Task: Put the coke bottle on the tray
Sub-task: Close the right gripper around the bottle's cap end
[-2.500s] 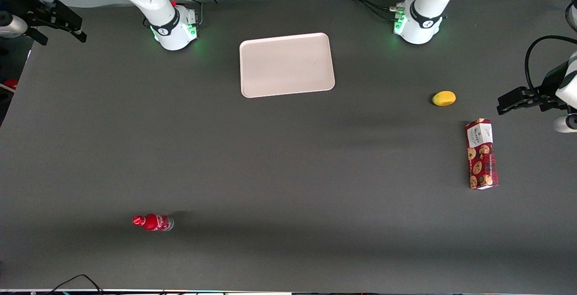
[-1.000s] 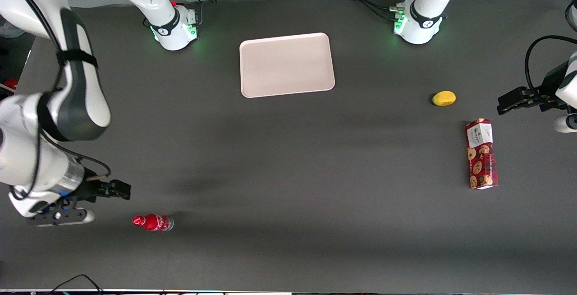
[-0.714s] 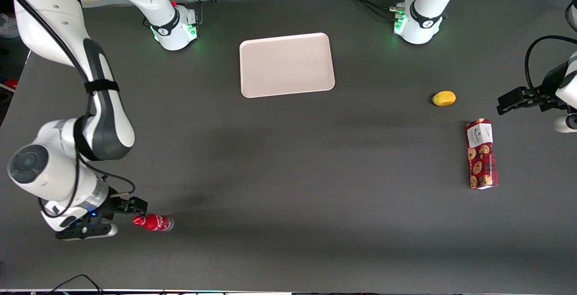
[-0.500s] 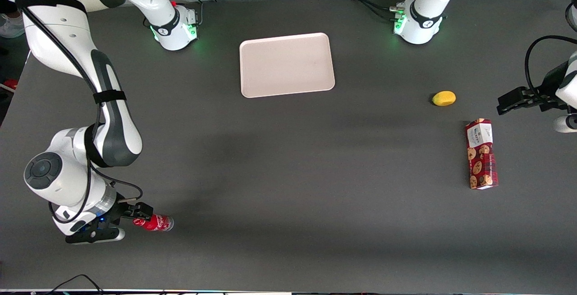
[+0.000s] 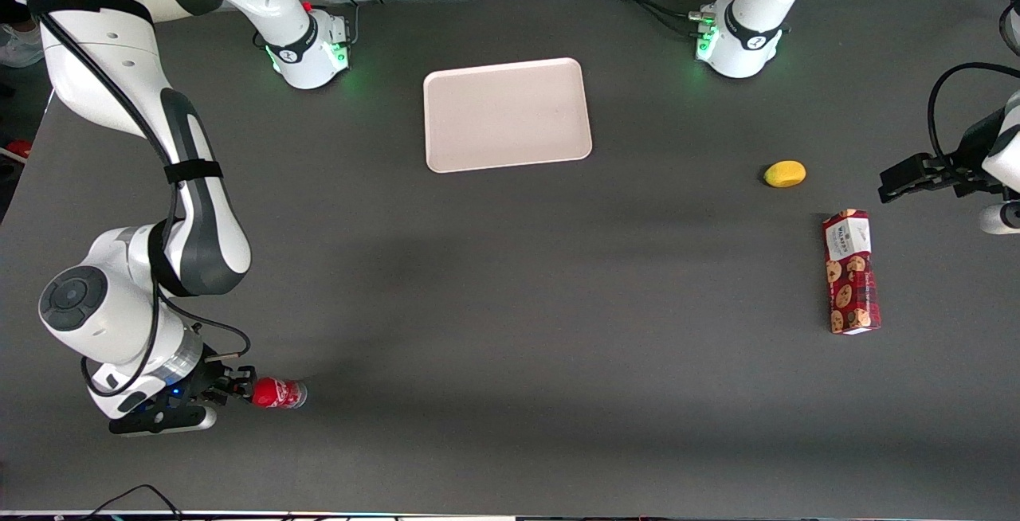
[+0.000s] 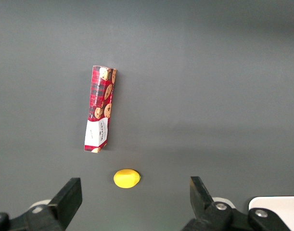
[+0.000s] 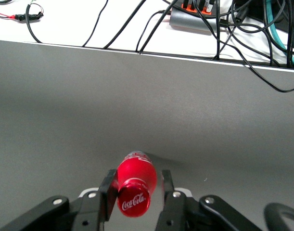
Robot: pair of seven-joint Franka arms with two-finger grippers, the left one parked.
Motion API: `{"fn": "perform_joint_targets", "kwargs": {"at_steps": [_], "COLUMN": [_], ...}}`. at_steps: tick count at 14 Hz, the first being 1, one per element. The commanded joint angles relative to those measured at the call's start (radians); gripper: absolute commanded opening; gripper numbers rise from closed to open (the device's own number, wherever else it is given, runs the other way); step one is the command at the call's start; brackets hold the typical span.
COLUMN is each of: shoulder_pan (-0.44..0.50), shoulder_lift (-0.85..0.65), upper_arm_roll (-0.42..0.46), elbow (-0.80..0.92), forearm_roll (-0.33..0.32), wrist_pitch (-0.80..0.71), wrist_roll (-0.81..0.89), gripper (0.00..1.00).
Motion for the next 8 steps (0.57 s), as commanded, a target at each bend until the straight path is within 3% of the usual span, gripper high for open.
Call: {"fn": "perform_joint_targets", "kwargs": {"at_steps": [1,3,5,8], "shoulder_pan": [0.003,0.003,0.003,0.003], "shoulder_lift": [0.02,0.023,0.023,0.023], "upper_arm_roll": [-0.002,0.004,0.006,0.013], "elbow": [0.021,0.021,0.021,0.021], "forearm_roll": [0.003,0.003,0.003,0.003], "wrist_pitch": [0.009,0.009,0.009,0.009], "wrist_roll": [-0.008,-0.007,-0.006,0.002], "gripper": [0.45,0.45,0.27,0.14]}}
